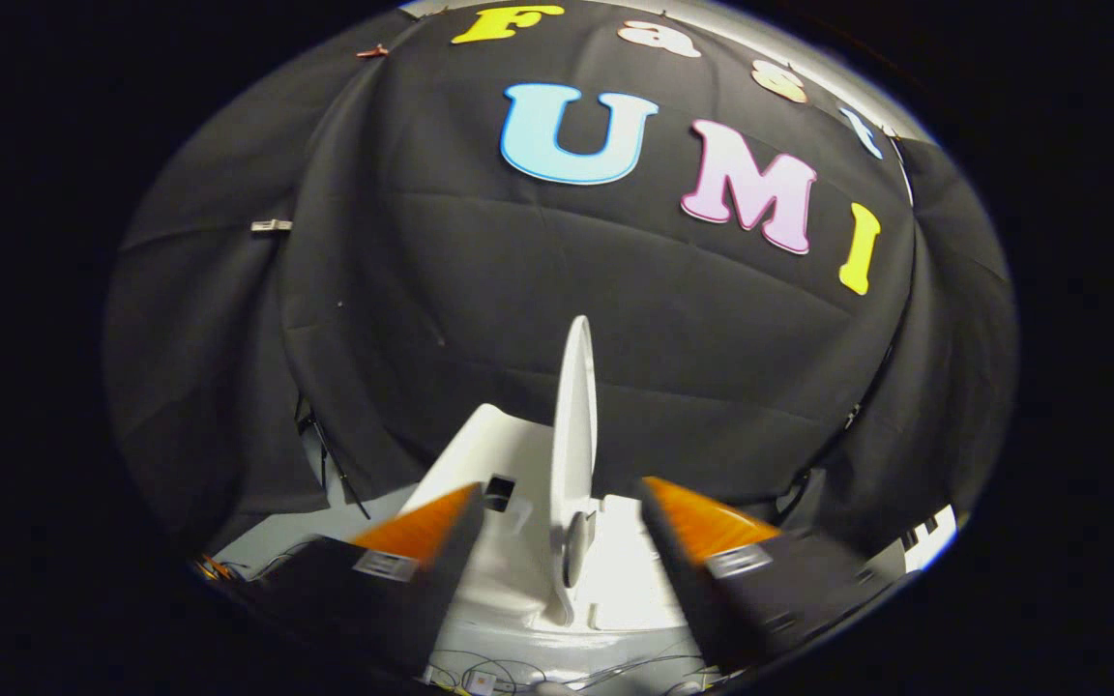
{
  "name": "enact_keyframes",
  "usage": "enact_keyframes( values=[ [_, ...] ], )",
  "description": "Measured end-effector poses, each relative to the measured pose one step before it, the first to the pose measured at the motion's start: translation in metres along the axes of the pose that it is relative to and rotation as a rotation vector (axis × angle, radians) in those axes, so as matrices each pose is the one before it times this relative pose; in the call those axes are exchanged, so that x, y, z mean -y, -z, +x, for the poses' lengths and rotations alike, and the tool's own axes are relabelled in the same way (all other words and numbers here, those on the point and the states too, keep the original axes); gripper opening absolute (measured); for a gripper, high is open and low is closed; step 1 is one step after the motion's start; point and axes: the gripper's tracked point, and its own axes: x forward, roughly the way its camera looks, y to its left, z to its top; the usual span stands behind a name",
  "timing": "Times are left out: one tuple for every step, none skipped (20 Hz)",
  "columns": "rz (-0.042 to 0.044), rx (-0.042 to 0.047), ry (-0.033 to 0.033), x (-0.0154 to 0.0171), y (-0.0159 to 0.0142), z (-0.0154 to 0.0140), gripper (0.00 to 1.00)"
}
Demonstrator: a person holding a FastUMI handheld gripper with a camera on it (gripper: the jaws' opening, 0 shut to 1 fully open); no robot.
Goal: Open the toilet lid.
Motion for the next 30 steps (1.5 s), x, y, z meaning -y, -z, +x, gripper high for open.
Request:
enact_keyframes(
  values=[
    [-0.00019,-0.00305,-0.01375,-0.00305,-0.0016,-0.00137,0.98],
    [-0.00109,0.0044,-0.01626,-0.00386,-0.00163,0.00356,0.99],
    [-0.00259,0.0054,-0.00249,-0.00161,-0.00072,-0.00208,0.99],
    [0.00476,-0.0044,-0.00125,0.0025,-0.00133,-0.00244,0.99],
    [0.00559,0.00135,-0.00001,0.00061,0.00011,0.00003,0.99],
    [0.00285,0.00269,0.00227,0.00255,-0.00159,-0.00047,0.99],
    [0.00197,0.00148,-0.00601,0.00035,-0.0019,0.00029,0.99],
    [0.00477,0.00355,-0.00499,0.00199,-0.00272,-0.00114,0.99],
    [0.01457,0.01371,-0.00612,0.00356,-0.00593,-0.00111,0.99],
    [0.01472,0.01539,-0.0087,0.00406,-0.00777,0.00011,0.99],
    [0.0108,0.01227,-0.01121,0.00388,-0.0083,-0.00098,0.99],
    [0.01311,0.01055,-0.01899,0.00286,-0.00849,-0.00274,0.99],
    [0.01672,0.01115,-0.01373,0.00534,-0.0087,-0.00201,0.99],
    [0.02332,0.01474,-0.01095,0.00658,-0.0096,-0.00395,0.99],
    [0.03309,0.01983,-0.0186,0.00544,-0.01022,-0.00339,0.99],
    [0.0249,0.01767,-0.01423,0.0063,-0.01035,-0.00272,0.99],
    [0.01348,0.01217,-0.01025,0.0075,-0.00793,-0.00431,0.99],
    [0.00906,0.00871,-0.00676,0.00947,-0.00861,-0.00348,0.99],
    [0.00865,0.01283,-0.01379,0.00919,-0.00634,-0.00366,0.99],
    [0.00813,0.02173,-0.013,0.01035,-0.00835,-0.00144,0.99],
    [-0.00012,0.01511,-0.00395,0.01282,-0.00607,-0.0018,0.99],
    [-0.00665,0.01484,-0.00828,0.01566,-0.00348,-0.00061,0.99],
    [-0.00434,0.00994,-0.0084,0.01249,-0.002,-0.0008,0.99],
    [-0.00347,0.00676,-0.00481,0.01453,-0.00066,-0.00146,0.99],
    [-0.00393,0.01074,0.00143,0.01654,-0.00061,-0.00301,0.99],
    [-0.00287,0.01449,-0.00184,0.01667,-0.00157,-0.00101,0.99],
    [-0.0031,0.01324,0.00427,0.0176,0.00182,-0.00063,0.99],
    [-0.00113,0.01942,0.01341,0.01922,0.00238,-0.0019,0.99],
    [0.00084,0.01918,0.01315,0.01858,0.0021,-0.00072,0.99],
    [0.00317,0.01187,-0.0038,0.01329,0.00621,-0.00125,0.99]
  ],
)
